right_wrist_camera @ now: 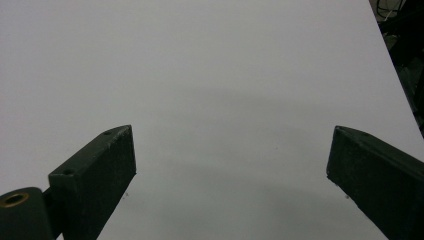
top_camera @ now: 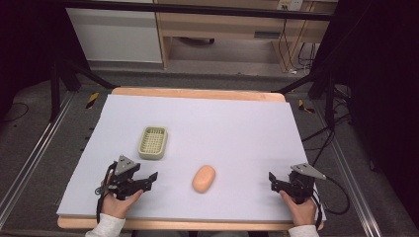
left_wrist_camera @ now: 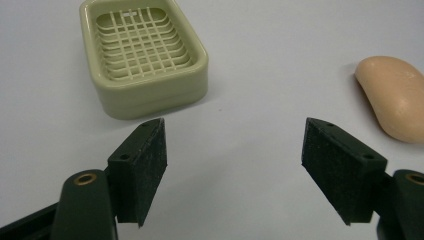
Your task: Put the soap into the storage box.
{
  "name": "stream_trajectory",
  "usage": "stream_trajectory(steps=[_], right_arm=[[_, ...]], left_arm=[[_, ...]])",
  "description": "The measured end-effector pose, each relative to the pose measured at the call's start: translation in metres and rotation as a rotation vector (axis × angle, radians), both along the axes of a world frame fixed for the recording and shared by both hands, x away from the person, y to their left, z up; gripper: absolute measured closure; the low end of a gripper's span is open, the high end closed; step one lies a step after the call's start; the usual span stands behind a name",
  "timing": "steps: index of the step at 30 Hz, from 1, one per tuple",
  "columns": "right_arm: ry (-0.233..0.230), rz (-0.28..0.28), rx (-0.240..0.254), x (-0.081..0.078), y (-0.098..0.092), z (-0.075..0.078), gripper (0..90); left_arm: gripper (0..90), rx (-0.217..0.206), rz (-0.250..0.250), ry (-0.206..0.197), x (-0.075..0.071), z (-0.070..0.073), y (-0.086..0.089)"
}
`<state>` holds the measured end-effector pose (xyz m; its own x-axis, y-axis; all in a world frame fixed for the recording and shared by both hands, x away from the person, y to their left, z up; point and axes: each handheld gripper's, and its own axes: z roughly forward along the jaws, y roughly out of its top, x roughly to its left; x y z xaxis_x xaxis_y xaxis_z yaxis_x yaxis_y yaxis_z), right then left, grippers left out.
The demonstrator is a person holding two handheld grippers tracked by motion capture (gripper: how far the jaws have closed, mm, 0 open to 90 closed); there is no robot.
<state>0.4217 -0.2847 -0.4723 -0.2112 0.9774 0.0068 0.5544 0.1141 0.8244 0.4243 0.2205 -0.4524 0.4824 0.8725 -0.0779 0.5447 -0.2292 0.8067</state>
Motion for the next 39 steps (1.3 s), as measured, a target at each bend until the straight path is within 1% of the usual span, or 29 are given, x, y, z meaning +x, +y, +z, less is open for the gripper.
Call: stream_trajectory(steps=[8,12,16,23,29,33,39], right_arm=[[0.001,-0.003,-0.003,0.001,0.001,0.000,5.9],[0.002,-0.002,-0.003,0.001,0.001,0.000,5.9],[0.004,-0.005,0.000,0.001,0.001,0.000,5.9],[0.005,-0.005,-0.001,0.002,0.001,0.000,6.0],[0.004,-0.007,0.002,0.002,0.001,0.000,6.0],[0.002,-0.008,0.001,0.002,0.001,0.000,6.0],[0.002,-0.006,0.000,0.002,0.003,0.000,6.0]], left_arm=[[25.3,-0.002,-0.021,-0.014,-0.001,0.004,-0.009],[25.2,0.008,-0.041,-0.019,-0.001,0.006,-0.016],[25.1,0.006,-0.046,-0.020,0.000,0.007,-0.019],[24.5,0.010,-0.067,-0.016,-0.001,0.009,-0.027],[24.2,0.006,-0.078,-0.017,0.000,0.011,-0.031],[24.0,0.013,-0.090,-0.015,0.001,0.011,-0.033],[23.8,0.006,-0.100,-0.008,0.002,0.012,-0.037]])
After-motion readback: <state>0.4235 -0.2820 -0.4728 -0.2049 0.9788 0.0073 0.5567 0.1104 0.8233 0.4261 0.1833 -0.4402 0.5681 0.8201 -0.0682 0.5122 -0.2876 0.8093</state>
